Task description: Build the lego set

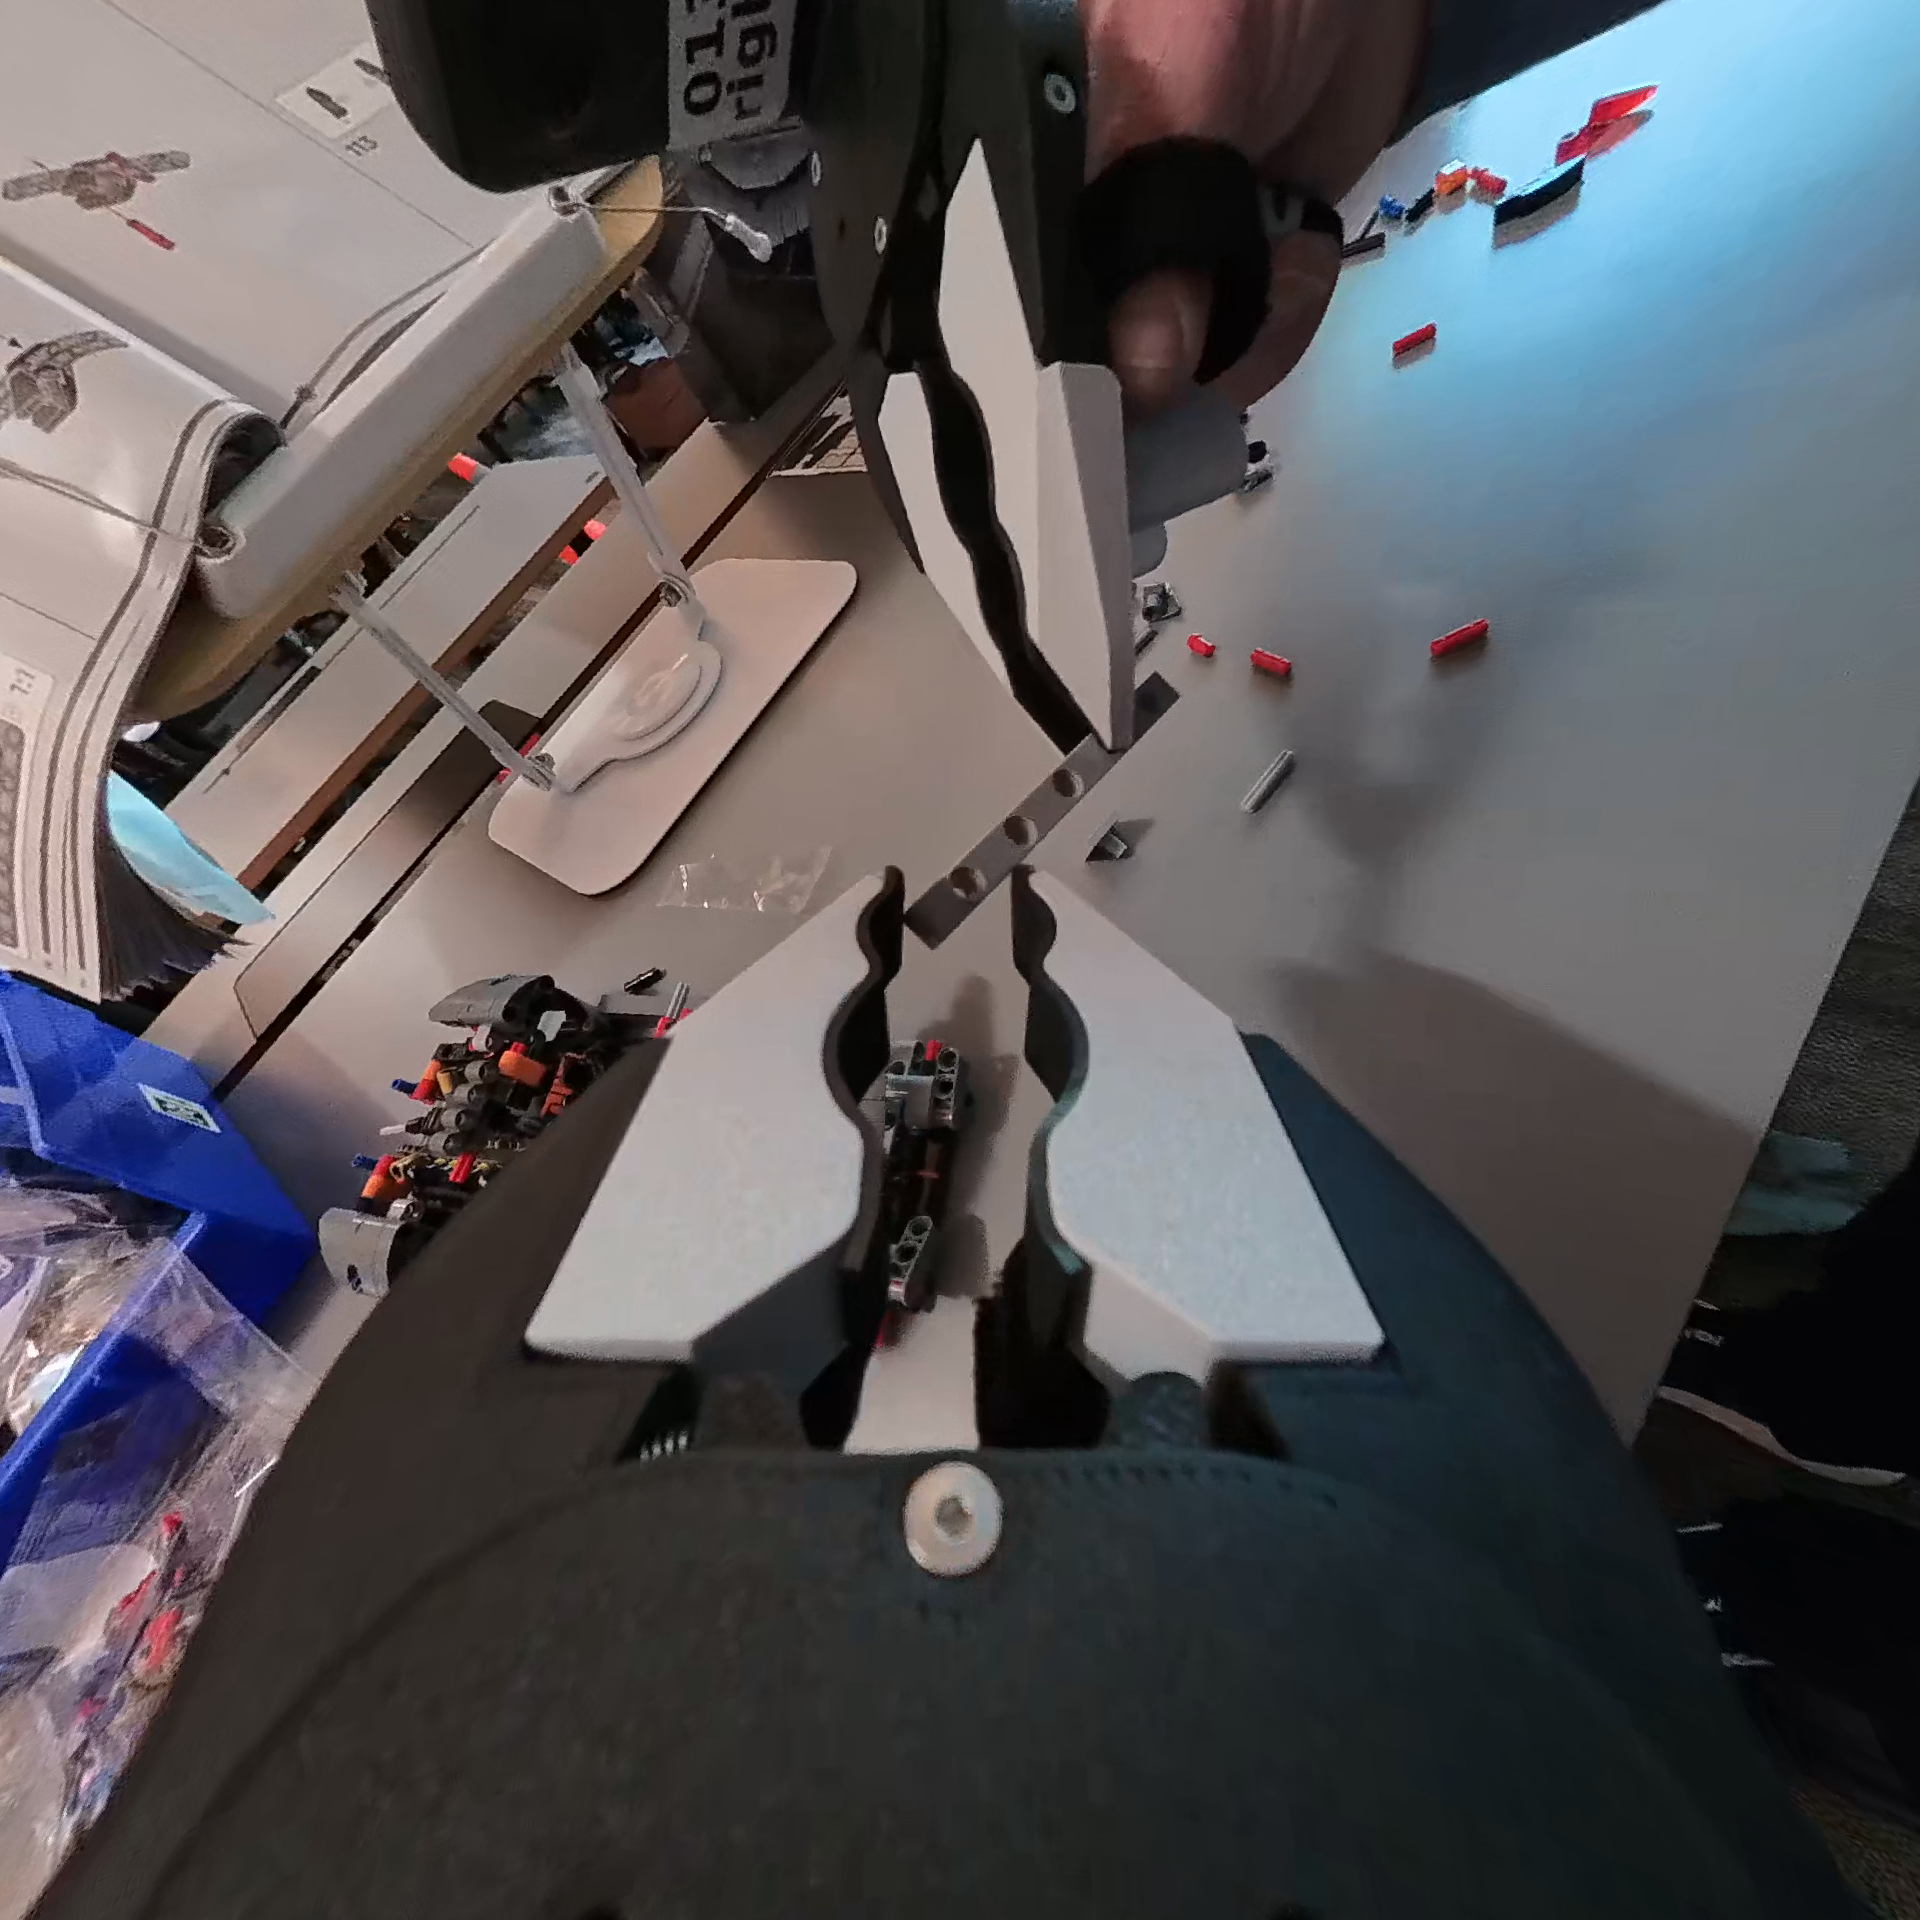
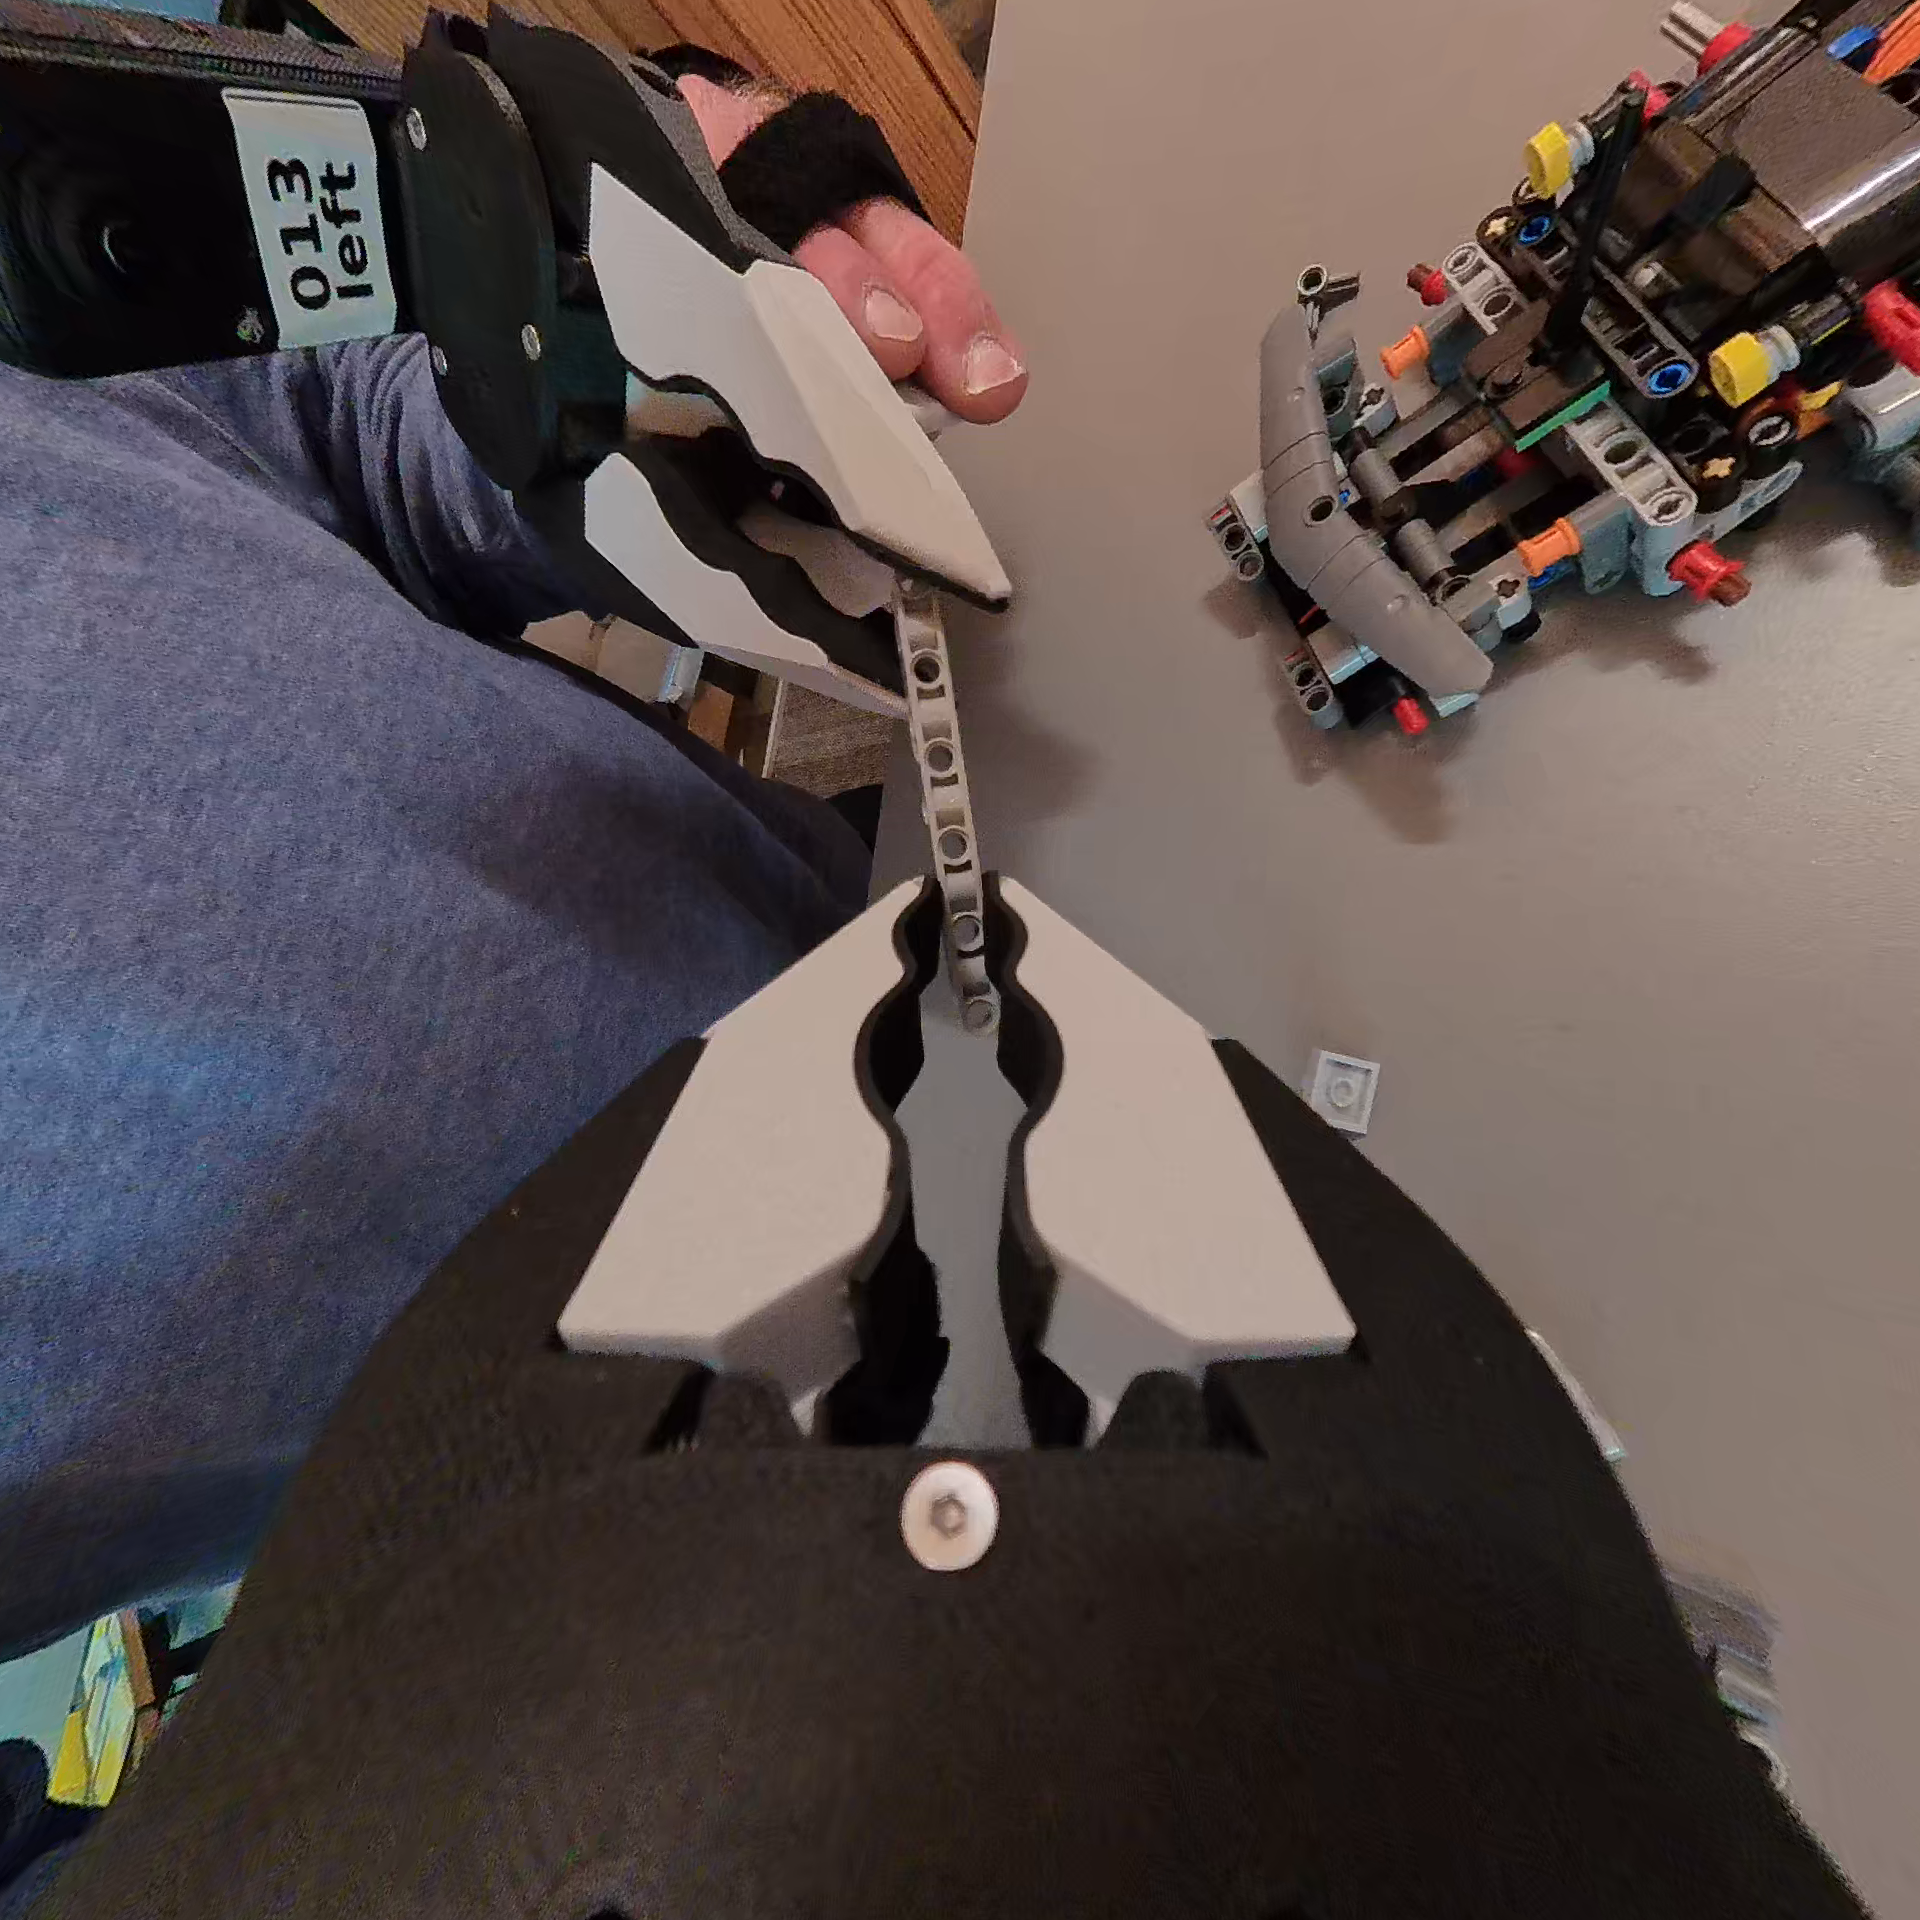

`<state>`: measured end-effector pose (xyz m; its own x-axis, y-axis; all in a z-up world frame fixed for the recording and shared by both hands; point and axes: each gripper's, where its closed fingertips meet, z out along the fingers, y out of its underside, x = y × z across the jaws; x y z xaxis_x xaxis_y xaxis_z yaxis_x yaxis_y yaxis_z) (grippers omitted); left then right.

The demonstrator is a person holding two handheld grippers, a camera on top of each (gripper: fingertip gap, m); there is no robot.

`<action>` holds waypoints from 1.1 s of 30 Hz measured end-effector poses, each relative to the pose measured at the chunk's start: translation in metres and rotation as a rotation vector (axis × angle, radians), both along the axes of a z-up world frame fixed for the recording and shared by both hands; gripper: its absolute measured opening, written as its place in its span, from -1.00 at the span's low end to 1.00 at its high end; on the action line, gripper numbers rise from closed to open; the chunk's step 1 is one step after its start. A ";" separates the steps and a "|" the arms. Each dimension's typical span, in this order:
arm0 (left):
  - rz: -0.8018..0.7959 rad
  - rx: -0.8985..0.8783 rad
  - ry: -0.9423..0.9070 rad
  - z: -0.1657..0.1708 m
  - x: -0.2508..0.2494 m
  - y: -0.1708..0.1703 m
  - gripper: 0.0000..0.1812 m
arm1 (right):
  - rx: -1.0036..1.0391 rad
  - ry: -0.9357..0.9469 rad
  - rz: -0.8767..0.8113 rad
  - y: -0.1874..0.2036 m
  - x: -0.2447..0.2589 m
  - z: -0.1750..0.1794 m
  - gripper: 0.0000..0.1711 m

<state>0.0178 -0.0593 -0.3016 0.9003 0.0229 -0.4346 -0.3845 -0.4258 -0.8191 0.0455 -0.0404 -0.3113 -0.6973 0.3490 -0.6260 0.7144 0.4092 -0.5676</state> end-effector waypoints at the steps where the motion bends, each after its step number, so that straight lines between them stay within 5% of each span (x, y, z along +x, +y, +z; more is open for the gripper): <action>1: -0.004 0.001 0.003 0.001 0.000 -0.001 -0.79 | -0.002 -0.004 0.001 -0.001 0.000 0.000 -0.95; 13: -0.069 -0.033 -0.210 -0.011 0.004 -0.007 -0.92 | -0.022 0.080 -0.067 0.004 -0.021 0.007 -0.92; 20: -0.096 0.001 -0.482 -0.007 0.001 -0.008 -0.93 | 0.184 0.434 0.036 0.008 -0.023 0.012 -0.77; 33: -0.070 0.011 -0.513 -0.015 -0.001 -0.023 -0.88 | 0.323 0.458 0.095 -0.013 -0.012 -0.015 -0.95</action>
<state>0.0167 -0.0823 -0.3169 0.9970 -0.0434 0.0636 0.0407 -0.4040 -0.9139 0.0334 -0.0537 -0.3262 -0.9104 0.3948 -0.1239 0.3759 0.6641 -0.6463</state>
